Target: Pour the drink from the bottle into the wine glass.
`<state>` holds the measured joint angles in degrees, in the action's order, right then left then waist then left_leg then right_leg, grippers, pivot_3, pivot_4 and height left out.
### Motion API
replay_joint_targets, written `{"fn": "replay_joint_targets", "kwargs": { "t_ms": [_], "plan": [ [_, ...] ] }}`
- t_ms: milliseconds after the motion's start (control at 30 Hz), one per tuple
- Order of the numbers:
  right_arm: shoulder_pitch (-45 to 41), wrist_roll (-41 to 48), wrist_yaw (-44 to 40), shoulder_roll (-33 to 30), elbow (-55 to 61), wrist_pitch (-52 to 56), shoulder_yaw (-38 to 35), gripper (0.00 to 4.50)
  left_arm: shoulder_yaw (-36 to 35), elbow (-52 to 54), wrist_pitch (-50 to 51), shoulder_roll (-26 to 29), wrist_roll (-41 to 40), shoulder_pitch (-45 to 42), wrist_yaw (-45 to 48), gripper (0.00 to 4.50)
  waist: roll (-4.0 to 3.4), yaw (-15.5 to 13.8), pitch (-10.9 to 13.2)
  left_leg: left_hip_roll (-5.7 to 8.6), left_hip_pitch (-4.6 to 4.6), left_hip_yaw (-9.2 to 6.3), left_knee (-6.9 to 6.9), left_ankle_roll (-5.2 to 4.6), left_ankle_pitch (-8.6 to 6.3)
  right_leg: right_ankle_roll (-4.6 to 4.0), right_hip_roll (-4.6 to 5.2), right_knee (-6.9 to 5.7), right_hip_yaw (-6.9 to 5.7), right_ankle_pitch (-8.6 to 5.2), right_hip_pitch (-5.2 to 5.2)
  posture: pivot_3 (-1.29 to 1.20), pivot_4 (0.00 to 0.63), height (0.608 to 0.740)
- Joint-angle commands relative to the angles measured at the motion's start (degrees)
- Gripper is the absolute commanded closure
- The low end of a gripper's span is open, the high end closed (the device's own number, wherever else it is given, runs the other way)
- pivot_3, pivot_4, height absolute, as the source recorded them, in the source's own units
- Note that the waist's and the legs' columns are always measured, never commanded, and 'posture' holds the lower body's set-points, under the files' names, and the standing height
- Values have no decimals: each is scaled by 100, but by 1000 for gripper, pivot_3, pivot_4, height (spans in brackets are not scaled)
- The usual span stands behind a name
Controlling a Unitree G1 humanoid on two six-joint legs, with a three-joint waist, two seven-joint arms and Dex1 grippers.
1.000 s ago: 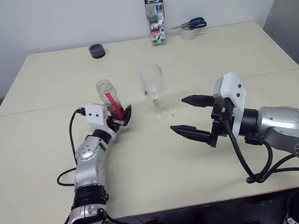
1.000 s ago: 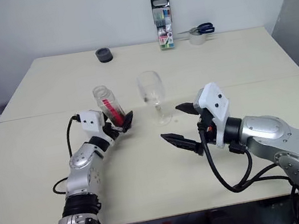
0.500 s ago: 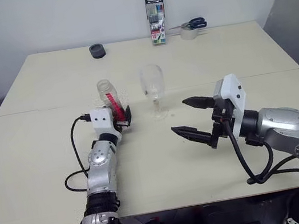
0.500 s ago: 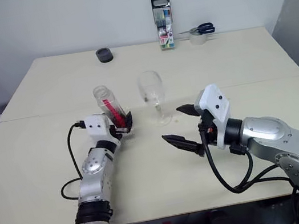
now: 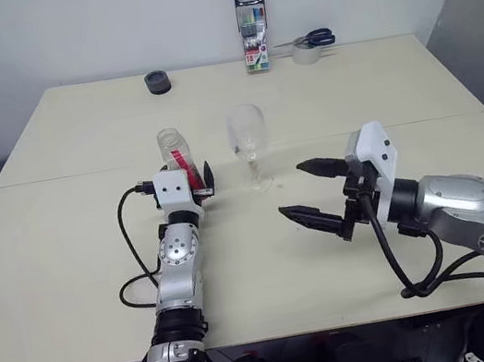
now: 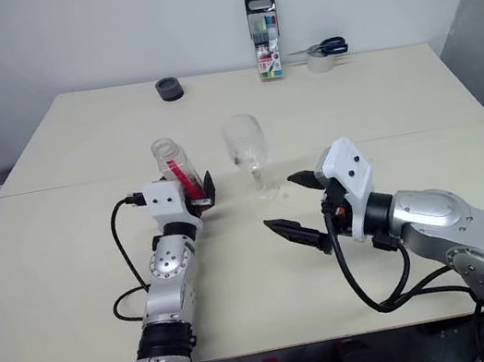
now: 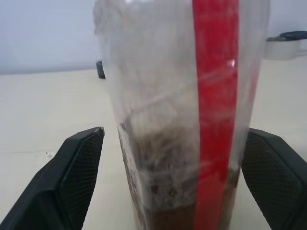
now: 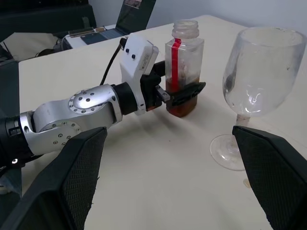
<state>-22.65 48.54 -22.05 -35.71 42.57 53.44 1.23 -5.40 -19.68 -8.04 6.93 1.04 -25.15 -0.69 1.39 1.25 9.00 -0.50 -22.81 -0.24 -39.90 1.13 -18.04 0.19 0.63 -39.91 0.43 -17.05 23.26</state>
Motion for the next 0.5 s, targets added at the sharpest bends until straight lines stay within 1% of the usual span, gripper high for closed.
{"fn": "replay_joint_targets", "kwargs": {
  "t_ms": [33,100,133,200,400,433,500],
  "plan": [
    [-104,112,61,-35,235,20,-175,0,29,111,-155,-13,95,-97,-125,20,0,-1,0,0,0,0,0,0,0,0,0,0,-1,0,0,0,150,740],
    [-109,128,71,-31,246,38,-182,0,30,66,-159,-16,85,-118,-143,20,0,-2,0,0,0,0,0,0,0,0,0,1,-1,0,0,0,150,740],
    [-111,135,76,-29,248,44,-184,0,32,50,-164,-12,78,-125,-149,195,0,-2,0,0,0,0,0,0,0,0,0,1,-1,0,0,0,150,740],
    [-118,146,87,-32,249,52,-186,0,8,7,-159,-21,15,-137,-139,594,0,-2,0,0,0,0,0,0,0,0,0,0,-1,0,0,0,150,740],
    [-133,147,86,-36,238,44,-174,0,-30,-119,-207,24,-31,-201,-96,2473,0,-1,0,0,0,0,0,0,0,0,0,0,-1,0,0,0,150,740],
    [-133,140,83,-37,238,39,-168,0,-38,-142,-218,35,-37,-215,-92,2704,0,-1,0,0,0,1,0,0,0,0,0,0,-1,0,0,0,150,740],
    [-124,125,73,-40,240,26,-163,0,-46,-159,-231,57,-39,-228,-84,2813,0,-1,0,0,0,0,-1,0,0,0,0,0,-1,0,0,0,150,740]
  ]
}}
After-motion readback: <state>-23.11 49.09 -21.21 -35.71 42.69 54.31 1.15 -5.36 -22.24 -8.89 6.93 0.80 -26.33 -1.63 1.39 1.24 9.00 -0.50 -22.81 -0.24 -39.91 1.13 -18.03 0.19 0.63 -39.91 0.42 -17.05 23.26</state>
